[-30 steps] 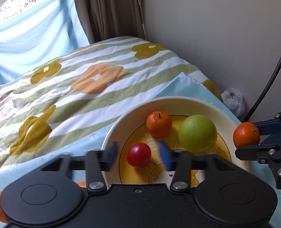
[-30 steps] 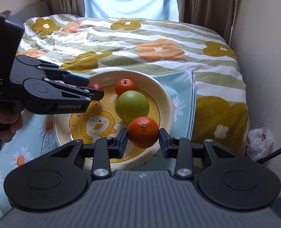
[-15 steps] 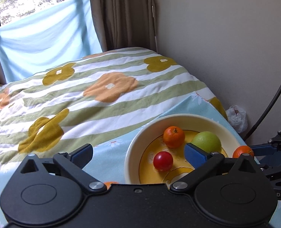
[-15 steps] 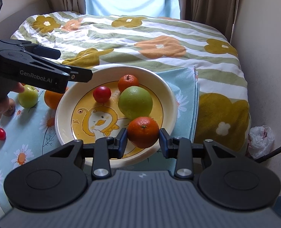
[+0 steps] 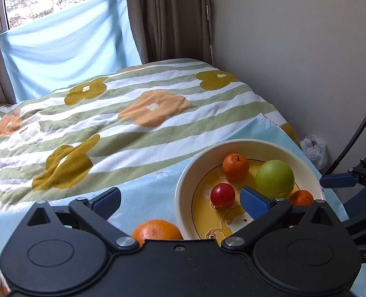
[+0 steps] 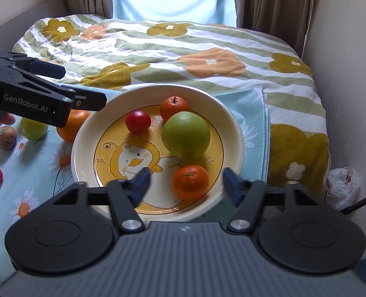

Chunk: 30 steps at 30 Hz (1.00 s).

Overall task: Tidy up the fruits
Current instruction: 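Carry the tomato and orange to the duck bowl and release both, then withdraw both tools from the bowl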

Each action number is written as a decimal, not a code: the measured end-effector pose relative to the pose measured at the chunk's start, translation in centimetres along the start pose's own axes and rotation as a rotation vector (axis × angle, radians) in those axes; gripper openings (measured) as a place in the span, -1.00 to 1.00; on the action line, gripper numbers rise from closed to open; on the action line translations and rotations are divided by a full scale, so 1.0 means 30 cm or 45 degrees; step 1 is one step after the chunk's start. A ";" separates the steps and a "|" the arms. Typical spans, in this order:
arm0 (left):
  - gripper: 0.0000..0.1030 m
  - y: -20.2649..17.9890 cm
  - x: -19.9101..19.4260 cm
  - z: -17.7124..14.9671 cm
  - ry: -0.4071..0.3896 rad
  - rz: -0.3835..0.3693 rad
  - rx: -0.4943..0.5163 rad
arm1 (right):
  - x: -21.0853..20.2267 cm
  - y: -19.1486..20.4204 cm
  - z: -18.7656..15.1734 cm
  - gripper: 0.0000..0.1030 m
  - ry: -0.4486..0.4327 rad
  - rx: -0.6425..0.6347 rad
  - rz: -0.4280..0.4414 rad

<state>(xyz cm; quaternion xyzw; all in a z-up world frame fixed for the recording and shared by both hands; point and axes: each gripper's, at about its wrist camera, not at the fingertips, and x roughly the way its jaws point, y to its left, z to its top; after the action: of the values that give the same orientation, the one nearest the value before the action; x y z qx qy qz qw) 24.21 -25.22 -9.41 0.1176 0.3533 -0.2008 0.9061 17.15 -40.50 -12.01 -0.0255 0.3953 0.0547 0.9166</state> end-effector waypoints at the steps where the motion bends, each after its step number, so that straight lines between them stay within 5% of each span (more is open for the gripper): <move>1: 1.00 0.000 -0.007 -0.001 -0.004 0.002 -0.004 | -0.007 0.006 0.001 0.86 -0.011 -0.009 -0.013; 19: 1.00 0.018 -0.294 -0.056 -0.094 0.098 -0.075 | -0.216 0.110 0.008 0.93 -0.090 -0.081 -0.013; 30: 1.00 0.118 -0.531 -0.163 -0.150 0.279 -0.176 | -0.355 0.254 0.038 0.93 -0.143 -0.135 0.067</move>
<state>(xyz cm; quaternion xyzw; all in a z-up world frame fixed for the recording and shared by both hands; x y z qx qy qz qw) 12.22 -15.86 -1.75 0.0808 0.2977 -0.0824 0.9477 9.80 -33.68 -3.51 -0.0605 0.3402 0.1010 0.9330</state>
